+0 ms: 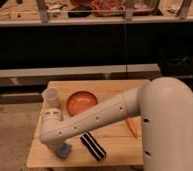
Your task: Wipe the white sponge on the table
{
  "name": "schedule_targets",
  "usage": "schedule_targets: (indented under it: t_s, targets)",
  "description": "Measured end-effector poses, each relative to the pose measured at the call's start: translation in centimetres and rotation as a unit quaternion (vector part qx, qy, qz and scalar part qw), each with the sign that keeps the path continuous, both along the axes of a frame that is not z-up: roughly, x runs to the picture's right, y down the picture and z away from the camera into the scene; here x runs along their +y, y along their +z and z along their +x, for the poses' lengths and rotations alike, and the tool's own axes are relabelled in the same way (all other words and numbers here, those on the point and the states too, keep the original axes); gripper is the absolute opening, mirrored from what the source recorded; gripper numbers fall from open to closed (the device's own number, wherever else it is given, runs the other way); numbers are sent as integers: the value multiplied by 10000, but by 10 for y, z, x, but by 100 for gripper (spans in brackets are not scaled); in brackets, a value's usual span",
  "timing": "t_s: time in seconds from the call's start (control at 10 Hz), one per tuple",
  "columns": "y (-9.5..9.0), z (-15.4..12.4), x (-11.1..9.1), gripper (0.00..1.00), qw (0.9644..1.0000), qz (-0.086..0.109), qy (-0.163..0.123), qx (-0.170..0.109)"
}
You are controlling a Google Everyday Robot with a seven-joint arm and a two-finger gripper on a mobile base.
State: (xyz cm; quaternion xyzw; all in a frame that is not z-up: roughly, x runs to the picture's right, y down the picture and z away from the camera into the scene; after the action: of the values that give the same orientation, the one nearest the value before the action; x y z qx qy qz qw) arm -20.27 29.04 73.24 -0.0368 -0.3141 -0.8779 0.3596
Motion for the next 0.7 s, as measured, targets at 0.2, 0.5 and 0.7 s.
schedule_targets:
  t_s: [0.2, 0.5, 0.7]
  targets:
    - [-2, -5, 4, 0, 10000, -5, -55, -23]
    - [-2, -21, 8, 0, 9998, -14, -180, -106]
    - [-1, -32, 8, 0, 9995, -27, -282, -167]
